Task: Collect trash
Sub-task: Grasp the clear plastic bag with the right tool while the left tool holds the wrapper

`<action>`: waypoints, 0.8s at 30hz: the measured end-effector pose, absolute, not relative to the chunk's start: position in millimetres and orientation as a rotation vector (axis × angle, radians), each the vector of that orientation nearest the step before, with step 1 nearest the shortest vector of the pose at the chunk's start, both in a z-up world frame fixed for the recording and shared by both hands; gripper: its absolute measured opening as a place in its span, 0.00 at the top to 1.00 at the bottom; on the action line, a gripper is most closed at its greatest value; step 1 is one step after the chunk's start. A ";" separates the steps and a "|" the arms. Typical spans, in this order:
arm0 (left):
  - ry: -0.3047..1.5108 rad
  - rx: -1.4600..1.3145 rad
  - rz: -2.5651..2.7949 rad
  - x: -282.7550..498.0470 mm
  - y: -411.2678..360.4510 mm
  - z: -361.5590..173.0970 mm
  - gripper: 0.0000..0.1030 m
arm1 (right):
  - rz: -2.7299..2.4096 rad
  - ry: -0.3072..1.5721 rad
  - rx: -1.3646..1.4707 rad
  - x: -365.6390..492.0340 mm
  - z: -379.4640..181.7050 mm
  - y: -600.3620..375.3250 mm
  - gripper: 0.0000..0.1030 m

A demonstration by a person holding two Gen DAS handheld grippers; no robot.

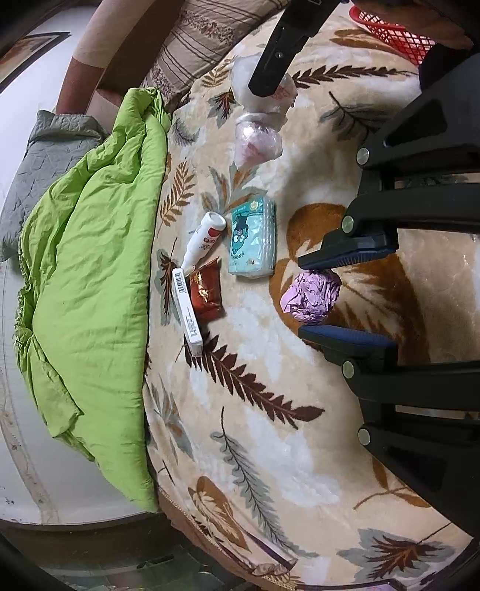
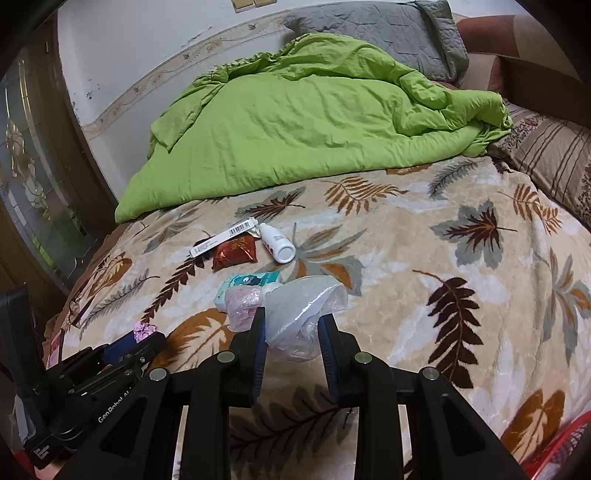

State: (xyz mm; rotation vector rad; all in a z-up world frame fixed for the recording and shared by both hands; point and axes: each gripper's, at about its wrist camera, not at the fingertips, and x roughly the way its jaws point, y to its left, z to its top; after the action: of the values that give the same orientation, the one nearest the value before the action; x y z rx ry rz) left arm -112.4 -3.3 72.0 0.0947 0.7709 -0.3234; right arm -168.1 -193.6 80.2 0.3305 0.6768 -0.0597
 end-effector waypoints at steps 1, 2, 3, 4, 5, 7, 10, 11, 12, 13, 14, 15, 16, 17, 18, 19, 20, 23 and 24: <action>0.763 0.100 -0.321 -113.5 -4.0 72.6 0.72 | -0.062 0.677 0.331 -168.3 79.8 -193.9 0.72; 0.758 0.104 -0.321 -114.4 -4.6 72.9 0.72 | -0.065 0.678 0.330 -168.1 79.8 -193.7 0.72; 0.754 0.109 -0.320 -115.1 -5.5 73.0 0.72 | -0.068 0.678 0.327 -168.0 80.0 -193.4 0.72; 0.752 0.112 -0.318 -115.9 -6.4 73.1 0.72 | -0.070 0.679 0.322 -167.9 80.3 -192.6 0.72; 0.751 0.114 -0.319 -115.9 -6.7 73.1 0.72 | -0.071 0.679 0.316 -167.7 80.7 -191.3 0.72; 0.750 0.113 -0.319 -116.4 -6.8 73.4 0.72 | -0.076 0.680 0.301 -167.4 81.3 -189.0 0.72; 0.747 0.110 -0.320 -116.3 -6.7 74.0 0.72 | -0.079 0.678 0.280 -167.7 82.1 -185.6 0.72; 0.746 0.109 -0.319 -116.3 -6.5 74.0 0.72 | -0.080 0.677 0.272 -167.8 82.5 -184.4 0.72; 0.746 0.107 -0.319 -116.5 -6.3 74.4 0.72 | -0.081 0.676 0.267 -168.0 83.0 -183.3 0.72; 0.745 0.107 -0.320 -116.3 -6.2 74.8 0.72 | -0.084 0.674 0.258 -168.2 83.5 -182.1 0.72; 0.745 0.105 -0.321 -116.3 -6.1 75.1 0.72 | -0.085 0.671 0.251 -168.5 84.0 -180.9 0.72; 0.744 0.104 -0.321 -116.3 -6.1 75.4 0.72 | -0.087 0.669 0.245 -168.7 84.6 -179.8 0.72; 0.744 0.105 -0.321 -116.4 -5.8 75.2 0.72 | -0.093 0.665 0.235 -169.4 85.4 -178.0 0.72; 0.743 0.104 -0.322 -116.3 -5.4 76.0 0.72 | -0.098 0.663 0.227 -169.8 85.9 -177.0 0.72; 0.742 0.102 -0.322 -116.2 -5.2 76.6 0.72 | -0.102 0.661 0.221 -170.0 86.2 -176.1 0.72; 0.741 0.101 -0.322 -116.0 -5.1 76.9 0.72 | -0.105 0.662 0.216 -169.9 86.4 -175.5 0.72; 0.740 0.100 -0.323 -116.0 -4.9 77.3 0.72 | -0.112 0.662 0.213 -169.8 86.6 -175.4 0.72; 0.742 0.099 -0.323 -116.2 -4.6 77.1 0.72 | -0.122 0.665 0.208 -169.6 86.8 -175.0 0.72; 0.742 0.098 -0.322 -116.2 -4.8 77.5 0.72 | -0.123 0.665 0.208 -169.7 86.9 -174.9 0.72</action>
State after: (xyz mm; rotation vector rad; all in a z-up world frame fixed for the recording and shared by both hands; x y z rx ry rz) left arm -116.2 -4.8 77.5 0.0979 0.7420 -0.3220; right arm -169.7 -174.9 86.9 0.2076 0.6647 -0.1234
